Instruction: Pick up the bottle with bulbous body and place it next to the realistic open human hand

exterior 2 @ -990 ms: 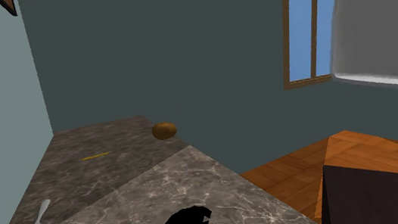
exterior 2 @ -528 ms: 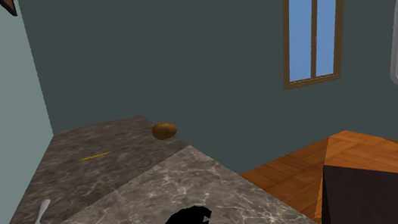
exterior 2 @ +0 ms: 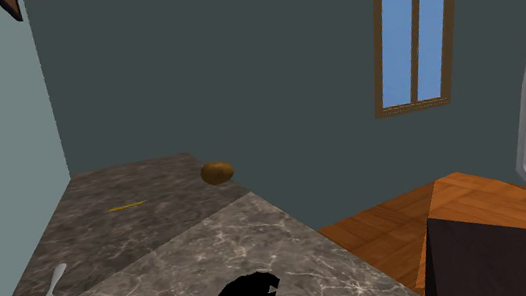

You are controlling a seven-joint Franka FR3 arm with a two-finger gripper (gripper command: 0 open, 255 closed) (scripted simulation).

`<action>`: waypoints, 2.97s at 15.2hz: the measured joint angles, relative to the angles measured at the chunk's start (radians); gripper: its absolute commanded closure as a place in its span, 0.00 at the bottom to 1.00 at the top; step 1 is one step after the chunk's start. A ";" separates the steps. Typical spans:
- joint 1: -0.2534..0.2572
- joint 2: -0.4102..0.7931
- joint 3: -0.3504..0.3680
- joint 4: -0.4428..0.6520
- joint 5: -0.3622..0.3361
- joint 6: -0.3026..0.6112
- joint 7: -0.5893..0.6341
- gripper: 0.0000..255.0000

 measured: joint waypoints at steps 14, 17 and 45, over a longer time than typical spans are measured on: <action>0.028 -0.073 0.027 -0.237 0.040 0.167 -0.016 1.00; 0.036 -0.089 0.035 -0.290 0.051 0.204 -0.018 1.00; 0.077 -0.094 0.164 -0.646 0.160 0.559 -0.027 1.00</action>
